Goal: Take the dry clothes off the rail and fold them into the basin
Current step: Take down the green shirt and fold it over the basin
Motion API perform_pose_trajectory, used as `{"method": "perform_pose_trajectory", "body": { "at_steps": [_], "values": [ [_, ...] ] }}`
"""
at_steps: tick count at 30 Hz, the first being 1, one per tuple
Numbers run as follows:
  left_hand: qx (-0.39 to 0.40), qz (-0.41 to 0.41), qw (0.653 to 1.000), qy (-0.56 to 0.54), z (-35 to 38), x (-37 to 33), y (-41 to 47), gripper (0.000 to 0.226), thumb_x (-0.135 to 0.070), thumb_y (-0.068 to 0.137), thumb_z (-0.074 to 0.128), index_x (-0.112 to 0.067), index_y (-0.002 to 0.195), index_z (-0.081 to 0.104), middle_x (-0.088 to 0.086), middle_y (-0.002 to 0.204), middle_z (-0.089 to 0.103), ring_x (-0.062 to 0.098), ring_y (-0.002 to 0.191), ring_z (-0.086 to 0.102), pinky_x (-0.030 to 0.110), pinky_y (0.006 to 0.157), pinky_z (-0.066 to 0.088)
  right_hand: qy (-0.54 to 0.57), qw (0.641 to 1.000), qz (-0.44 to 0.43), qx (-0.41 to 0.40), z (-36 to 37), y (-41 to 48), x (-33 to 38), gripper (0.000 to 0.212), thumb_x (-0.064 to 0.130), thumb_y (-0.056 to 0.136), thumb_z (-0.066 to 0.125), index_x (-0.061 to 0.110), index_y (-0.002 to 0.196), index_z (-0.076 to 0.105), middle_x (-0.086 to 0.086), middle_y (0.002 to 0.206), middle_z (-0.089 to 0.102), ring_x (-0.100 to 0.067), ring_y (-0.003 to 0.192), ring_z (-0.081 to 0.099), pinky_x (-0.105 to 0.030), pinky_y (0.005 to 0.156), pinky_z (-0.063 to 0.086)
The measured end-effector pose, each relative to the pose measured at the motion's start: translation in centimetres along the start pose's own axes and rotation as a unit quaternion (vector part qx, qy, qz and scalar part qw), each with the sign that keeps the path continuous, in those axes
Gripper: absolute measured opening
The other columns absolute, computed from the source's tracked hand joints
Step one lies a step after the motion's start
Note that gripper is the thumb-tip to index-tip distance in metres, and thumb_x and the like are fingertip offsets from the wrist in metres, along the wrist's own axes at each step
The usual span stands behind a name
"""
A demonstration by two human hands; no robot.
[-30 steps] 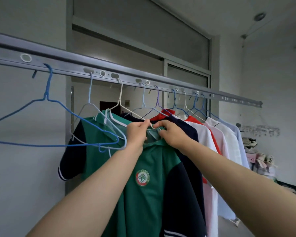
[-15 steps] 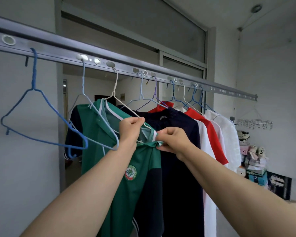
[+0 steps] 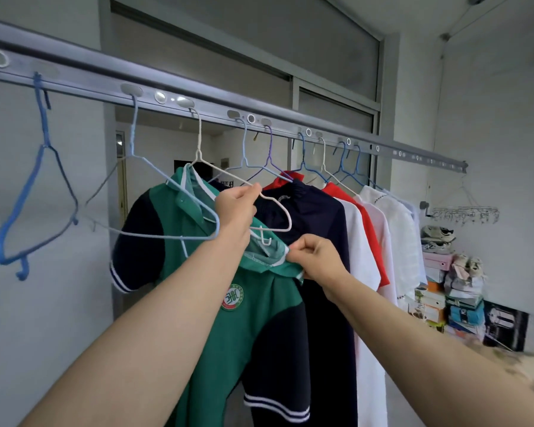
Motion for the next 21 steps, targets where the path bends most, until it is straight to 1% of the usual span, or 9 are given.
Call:
{"method": "perform_pose_trajectory", "body": {
  "at_steps": [2, 4, 7, 9, 10, 14, 16, 19, 21],
  "values": [
    [0.001, 0.007, 1.0, -0.006, 0.1, -0.1, 0.1, 0.015, -0.018, 0.09, 0.059, -0.005, 0.093, 0.068, 0.001, 0.054, 0.038, 0.011, 0.045, 0.031, 0.014, 0.036, 0.026, 0.061, 0.998, 0.01, 0.018, 0.8, -0.1, 0.0, 0.02, -0.002, 0.082, 0.063, 0.012, 0.068, 0.058, -0.001, 0.062, 0.061, -0.008, 0.051, 0.055, -0.02, 0.047, 0.044],
    [0.001, 0.036, 0.999, 0.005, -0.1, -0.2, 0.1, 0.015, -0.015, 0.09, 0.056, -0.007, 0.089, 0.069, 0.003, 0.056, 0.046, 0.01, 0.046, 0.041, 0.016, 0.041, 0.037, 0.126, 0.991, 0.047, 0.026, 1.6, 0.0, -0.6, 0.017, 0.001, 0.087, 0.059, 0.012, 0.074, 0.057, -0.006, 0.07, 0.06, -0.013, 0.058, 0.054, -0.027, 0.055, 0.045],
    [-0.016, 0.148, 0.987, 0.058, -1.3, 0.0, -0.3, 0.015, -0.006, 0.09, 0.055, -0.012, 0.094, 0.067, 0.001, 0.073, 0.058, 0.008, 0.062, 0.056, 0.023, 0.062, 0.052, 0.19, 0.976, 0.098, 0.029, 3.1, 0.1, -1.6, 0.013, 0.005, 0.092, 0.053, 0.011, 0.081, 0.053, -0.008, 0.077, 0.059, -0.017, 0.065, 0.055, -0.032, 0.061, 0.048],
    [-0.023, 0.232, 0.962, 0.142, -2.5, 0.8, -1.0, 0.022, 0.0, 0.087, 0.055, -0.014, 0.101, 0.064, 0.001, 0.087, 0.055, 0.008, 0.077, 0.053, 0.02, 0.073, 0.049, 0.185, 0.975, 0.121, 0.03, 4.2, -0.1, -2.5, 0.008, 0.006, 0.093, 0.05, 0.01, 0.086, 0.05, -0.008, 0.08, 0.059, -0.017, 0.068, 0.056, -0.031, 0.063, 0.051],
    [-0.025, 0.248, 0.952, 0.176, -3.3, 1.6, -1.2, 0.027, 0.004, 0.086, 0.055, -0.014, 0.105, 0.062, 0.001, 0.094, 0.051, 0.006, 0.081, 0.051, 0.018, 0.075, 0.046, 0.18, 0.974, 0.132, 0.03, 4.8, -0.1, -3.0, 0.008, 0.006, 0.093, 0.049, 0.01, 0.086, 0.05, -0.008, 0.081, 0.059, -0.017, 0.069, 0.056, -0.032, 0.064, 0.051],
    [-0.022, 0.235, 0.935, 0.266, -6.3, 4.4, -1.4, 0.04, 0.011, 0.082, 0.056, -0.013, 0.114, 0.056, -0.005, 0.112, 0.041, 0.016, 0.11, 0.05, 0.029, 0.094, 0.045, 0.194, 0.968, 0.159, 0.033, 6.6, -0.4, -3.5, 0.006, 0.004, 0.091, 0.049, 0.009, 0.091, 0.053, -0.012, 0.088, 0.062, -0.022, 0.074, 0.06, -0.034, 0.068, 0.055],
    [-0.035, 0.216, 0.917, 0.332, -7.9, 5.2, -0.9, 0.04, 0.005, 0.082, 0.061, -0.016, 0.116, 0.055, -0.002, 0.121, 0.04, 0.021, 0.119, 0.045, 0.023, 0.097, 0.038, 0.22, 0.96, 0.166, 0.05, 7.5, -0.5, -2.8, 0.018, 0.003, 0.09, 0.042, 0.006, 0.086, 0.059, -0.012, 0.078, 0.067, -0.022, 0.065, 0.064, -0.033, 0.061, 0.056],
    [-0.089, 0.199, 0.886, 0.41, -9.9, 5.2, -0.1, 0.036, -0.004, 0.082, 0.066, -0.016, 0.115, 0.056, 0.003, 0.127, 0.04, 0.026, 0.123, 0.037, 0.028, 0.098, 0.036, 0.214, 0.958, 0.173, 0.079, 8.5, -0.7, -1.9, 0.025, 0.003, 0.086, 0.038, 0.008, 0.074, 0.059, -0.01, 0.064, 0.064, -0.022, 0.055, 0.061, -0.031, 0.055, 0.053],
    [-0.117, 0.167, 0.89, 0.408, -11.2, 5.4, 0.8, 0.039, -0.004, 0.081, 0.068, -0.014, 0.116, 0.055, 0.005, 0.129, 0.04, 0.027, 0.122, 0.038, 0.031, 0.1, 0.037, 0.198, 0.96, 0.18, 0.087, 9.0, -0.8, -1.6, 0.022, 0.007, 0.087, 0.041, 0.008, 0.075, 0.06, -0.011, 0.067, 0.063, -0.024, 0.056, 0.06, -0.031, 0.056, 0.052]
  ]
}}
Point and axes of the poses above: each hand's wrist, its own y-axis towards the middle knuckle, its own z-axis out of the palm, x = y × z, the point moved 4 cm from there along y, towards the middle knuckle
